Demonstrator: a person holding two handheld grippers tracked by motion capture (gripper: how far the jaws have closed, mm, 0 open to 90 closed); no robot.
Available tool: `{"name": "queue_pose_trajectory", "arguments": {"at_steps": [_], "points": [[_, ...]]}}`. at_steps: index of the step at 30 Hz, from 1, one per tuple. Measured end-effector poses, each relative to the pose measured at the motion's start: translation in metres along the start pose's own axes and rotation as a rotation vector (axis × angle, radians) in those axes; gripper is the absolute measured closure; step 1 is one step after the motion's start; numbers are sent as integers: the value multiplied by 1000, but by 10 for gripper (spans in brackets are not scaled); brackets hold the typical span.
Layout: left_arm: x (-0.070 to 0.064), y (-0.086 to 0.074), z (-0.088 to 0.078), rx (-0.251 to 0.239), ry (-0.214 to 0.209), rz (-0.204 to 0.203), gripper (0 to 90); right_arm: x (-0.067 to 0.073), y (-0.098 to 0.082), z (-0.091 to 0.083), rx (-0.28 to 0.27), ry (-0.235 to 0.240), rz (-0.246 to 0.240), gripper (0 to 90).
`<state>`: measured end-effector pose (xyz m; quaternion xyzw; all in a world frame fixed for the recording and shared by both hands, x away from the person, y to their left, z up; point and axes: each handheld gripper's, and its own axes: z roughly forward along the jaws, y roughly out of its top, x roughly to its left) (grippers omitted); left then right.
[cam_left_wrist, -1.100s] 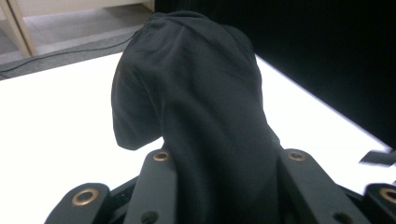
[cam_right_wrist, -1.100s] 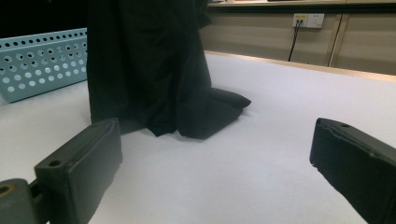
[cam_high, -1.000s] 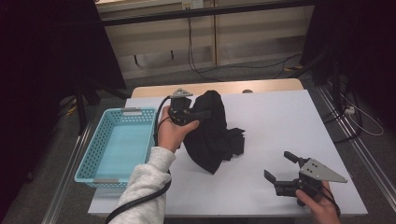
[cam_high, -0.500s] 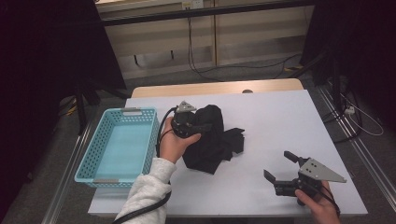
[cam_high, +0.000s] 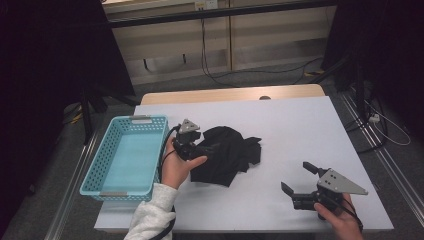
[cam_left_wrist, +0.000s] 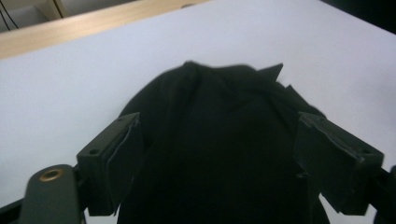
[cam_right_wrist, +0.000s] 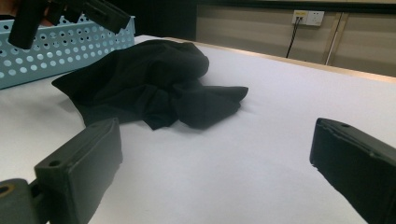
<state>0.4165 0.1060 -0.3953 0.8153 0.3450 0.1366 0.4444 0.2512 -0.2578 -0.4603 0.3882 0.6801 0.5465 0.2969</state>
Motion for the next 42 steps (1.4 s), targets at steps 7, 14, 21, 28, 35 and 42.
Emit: {"name": "queue_pose_trajectory", "arguments": {"at_steps": [7,14,21,28,35,42], "points": [[8,-14,-4,15,-4,-13,128,3,-1,5,37,-3,-15,17],[11,-19,-7,12,-3,-32,91,11,3,16,70,23,-43,17],[13,-22,-9,15,3,-41,84,18,6,25,102,30,-70,18],[14,-22,-11,17,10,-46,79,24,10,40,179,-11,-103,23],[16,-23,-13,17,17,-49,80,24,11,47,196,-17,-91,31],[11,-23,-11,18,12,-44,77,26,14,64,213,10,-104,113]]}}
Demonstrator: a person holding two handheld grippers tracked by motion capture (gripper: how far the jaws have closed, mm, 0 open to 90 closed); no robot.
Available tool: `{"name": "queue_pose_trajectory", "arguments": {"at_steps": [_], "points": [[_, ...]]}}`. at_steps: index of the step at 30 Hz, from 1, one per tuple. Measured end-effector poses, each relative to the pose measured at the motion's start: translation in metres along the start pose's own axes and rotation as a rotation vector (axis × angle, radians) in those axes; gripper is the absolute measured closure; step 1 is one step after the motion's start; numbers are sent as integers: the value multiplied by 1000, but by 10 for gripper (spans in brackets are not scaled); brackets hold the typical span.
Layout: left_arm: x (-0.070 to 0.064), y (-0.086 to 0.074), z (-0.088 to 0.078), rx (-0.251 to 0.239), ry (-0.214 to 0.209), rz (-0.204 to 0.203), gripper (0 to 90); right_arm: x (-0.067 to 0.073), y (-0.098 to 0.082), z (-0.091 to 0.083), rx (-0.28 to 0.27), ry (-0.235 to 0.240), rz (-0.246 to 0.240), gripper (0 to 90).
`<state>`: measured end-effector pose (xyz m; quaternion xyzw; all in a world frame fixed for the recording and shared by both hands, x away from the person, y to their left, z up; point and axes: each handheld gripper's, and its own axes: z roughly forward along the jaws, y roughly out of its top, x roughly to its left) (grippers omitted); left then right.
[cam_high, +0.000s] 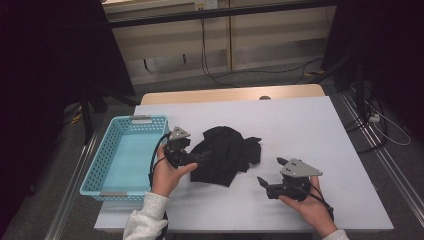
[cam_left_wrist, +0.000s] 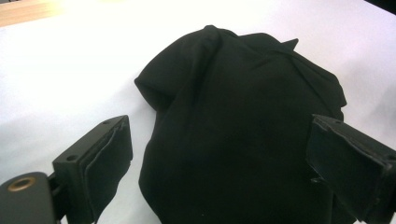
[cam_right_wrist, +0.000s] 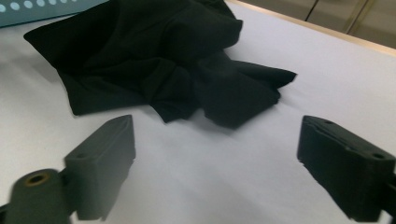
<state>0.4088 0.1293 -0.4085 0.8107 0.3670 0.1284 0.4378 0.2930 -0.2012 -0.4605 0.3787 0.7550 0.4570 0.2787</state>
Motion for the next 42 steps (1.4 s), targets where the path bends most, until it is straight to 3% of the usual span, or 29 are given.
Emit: {"name": "queue_pose_trajectory", "arguments": {"at_steps": [9,12,23,25,28,29,30,32,34,38,42], "points": [[-2,-4,-4,17,2,6,77,1,12,27,29,39,14,141],[-4,-8,-4,26,-3,-4,75,-3,19,38,25,47,47,167],[-6,-10,-9,6,-10,-24,72,5,37,70,28,64,38,230],[-5,-11,-10,4,-10,-38,72,10,38,77,42,81,39,269],[-4,-11,-11,1,-5,-30,72,18,41,85,71,115,14,450],[-4,-11,-11,1,-5,-30,73,18,41,85,71,115,14,450],[-3,-12,-12,0,-3,-37,73,23,43,88,109,121,-29,599],[-2,-13,-12,0,1,-39,73,24,43,89,114,135,-26,637],[-3,-15,-10,9,5,-38,75,21,42,90,116,172,2,811],[-4,-13,-9,5,6,-27,78,15,43,85,102,179,28,854],[-4,-12,-12,-2,10,-32,81,11,43,78,108,184,23,857]]}}
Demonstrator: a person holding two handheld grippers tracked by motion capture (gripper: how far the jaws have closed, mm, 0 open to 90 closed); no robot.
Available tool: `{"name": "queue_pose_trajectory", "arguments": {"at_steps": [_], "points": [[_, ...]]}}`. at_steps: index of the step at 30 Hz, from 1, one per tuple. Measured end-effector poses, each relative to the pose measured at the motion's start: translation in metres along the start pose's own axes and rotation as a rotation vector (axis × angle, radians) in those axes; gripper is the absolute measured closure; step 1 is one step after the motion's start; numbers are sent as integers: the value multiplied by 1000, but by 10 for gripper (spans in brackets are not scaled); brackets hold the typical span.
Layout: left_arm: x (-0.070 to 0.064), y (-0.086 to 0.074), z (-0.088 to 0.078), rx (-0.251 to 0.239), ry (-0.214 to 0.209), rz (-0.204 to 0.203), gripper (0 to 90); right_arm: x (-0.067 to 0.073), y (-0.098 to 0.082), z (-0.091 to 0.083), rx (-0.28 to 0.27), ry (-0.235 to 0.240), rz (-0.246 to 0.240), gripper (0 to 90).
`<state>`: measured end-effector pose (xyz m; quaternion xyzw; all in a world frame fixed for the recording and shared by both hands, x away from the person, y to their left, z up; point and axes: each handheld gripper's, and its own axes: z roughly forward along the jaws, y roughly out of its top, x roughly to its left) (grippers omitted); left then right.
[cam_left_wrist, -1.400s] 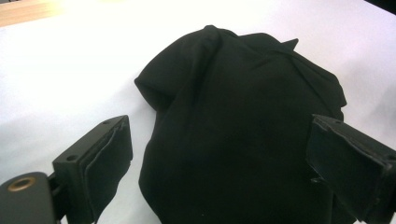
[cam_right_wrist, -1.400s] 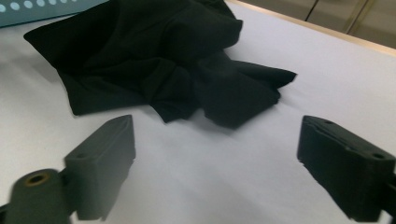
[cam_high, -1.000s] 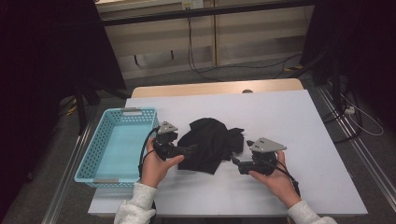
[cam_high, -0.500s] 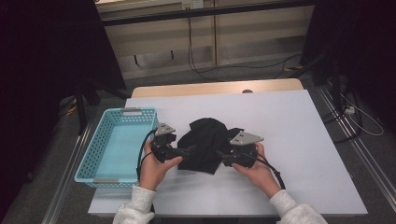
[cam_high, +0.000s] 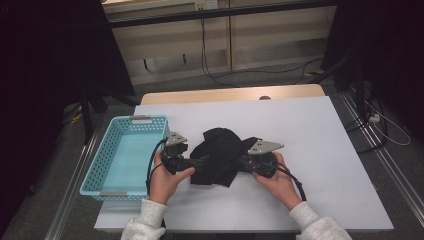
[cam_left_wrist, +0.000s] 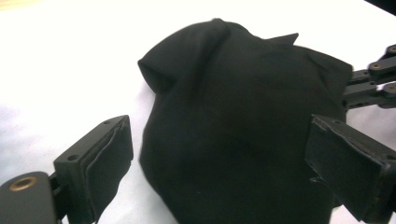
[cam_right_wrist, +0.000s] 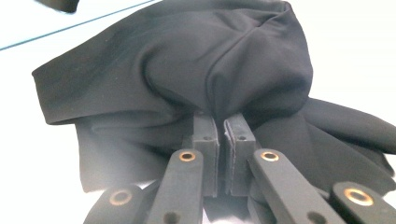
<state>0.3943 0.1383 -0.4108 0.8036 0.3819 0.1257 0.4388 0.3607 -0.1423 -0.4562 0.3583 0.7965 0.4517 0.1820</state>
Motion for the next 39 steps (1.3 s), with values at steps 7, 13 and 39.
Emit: {"name": "queue_pose_trajectory", "arguments": {"at_steps": [7,13,39], "points": [[3,0,-1,-6,10,-7,83,-15,-14,-35,9,-22,11,858],[2,0,1,1,7,1,85,-29,-31,-62,25,-47,42,855],[-2,-2,11,27,4,5,88,-37,-29,-85,-44,-78,112,342]]}}
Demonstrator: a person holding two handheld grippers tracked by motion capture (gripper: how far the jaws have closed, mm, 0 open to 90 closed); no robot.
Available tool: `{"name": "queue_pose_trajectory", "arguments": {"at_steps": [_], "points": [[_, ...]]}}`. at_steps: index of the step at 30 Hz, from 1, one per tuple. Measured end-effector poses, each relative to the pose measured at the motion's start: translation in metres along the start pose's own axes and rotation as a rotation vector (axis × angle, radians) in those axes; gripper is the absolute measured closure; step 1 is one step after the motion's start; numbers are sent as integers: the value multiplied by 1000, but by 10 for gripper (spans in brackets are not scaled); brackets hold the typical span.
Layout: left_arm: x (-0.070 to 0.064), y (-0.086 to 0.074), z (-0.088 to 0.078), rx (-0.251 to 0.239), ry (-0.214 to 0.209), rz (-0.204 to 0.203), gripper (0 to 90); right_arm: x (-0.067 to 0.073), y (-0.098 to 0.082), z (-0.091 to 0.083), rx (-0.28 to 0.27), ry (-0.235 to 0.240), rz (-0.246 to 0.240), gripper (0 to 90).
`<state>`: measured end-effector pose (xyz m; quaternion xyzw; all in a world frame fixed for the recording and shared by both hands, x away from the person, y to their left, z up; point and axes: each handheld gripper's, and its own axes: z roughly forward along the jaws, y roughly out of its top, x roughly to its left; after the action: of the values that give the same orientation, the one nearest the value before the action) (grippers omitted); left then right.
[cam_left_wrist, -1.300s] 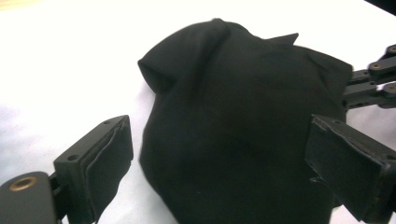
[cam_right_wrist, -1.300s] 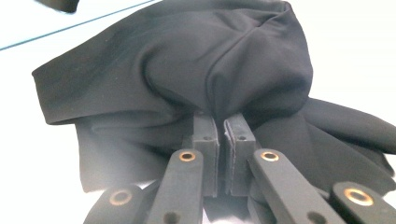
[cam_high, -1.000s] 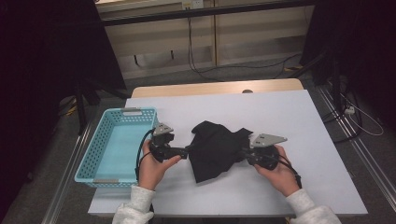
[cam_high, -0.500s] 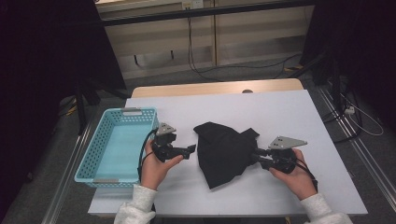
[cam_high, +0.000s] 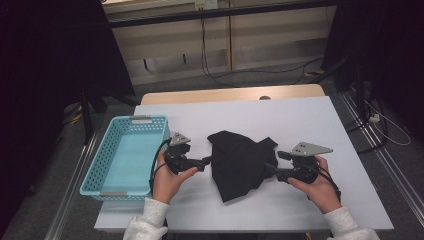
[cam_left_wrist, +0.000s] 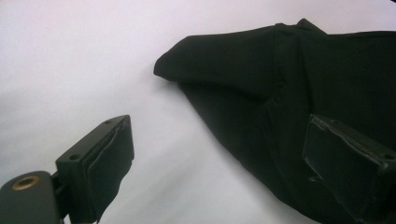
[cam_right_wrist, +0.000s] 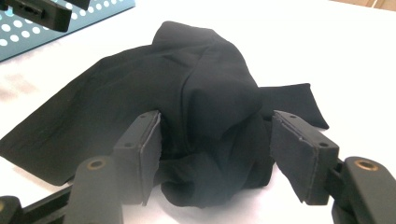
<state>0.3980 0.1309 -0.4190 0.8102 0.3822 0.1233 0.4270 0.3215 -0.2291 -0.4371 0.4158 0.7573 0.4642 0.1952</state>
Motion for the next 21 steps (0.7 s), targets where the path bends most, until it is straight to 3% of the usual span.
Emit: {"name": "queue_pose_trajectory", "arguments": {"at_steps": [10,14,17,20,21], "points": [[-1,-2,4,12,-2,5,89,5,6,3,-21,18,-11,364],[-2,-1,4,14,-5,8,91,9,6,7,-11,28,-34,450],[-3,-2,5,15,-6,12,93,12,7,12,-14,32,-49,611],[-4,-2,5,17,-5,12,93,13,7,14,-13,42,-44,657],[-4,-2,6,17,-7,14,93,14,7,17,-11,45,-51,746]]}}
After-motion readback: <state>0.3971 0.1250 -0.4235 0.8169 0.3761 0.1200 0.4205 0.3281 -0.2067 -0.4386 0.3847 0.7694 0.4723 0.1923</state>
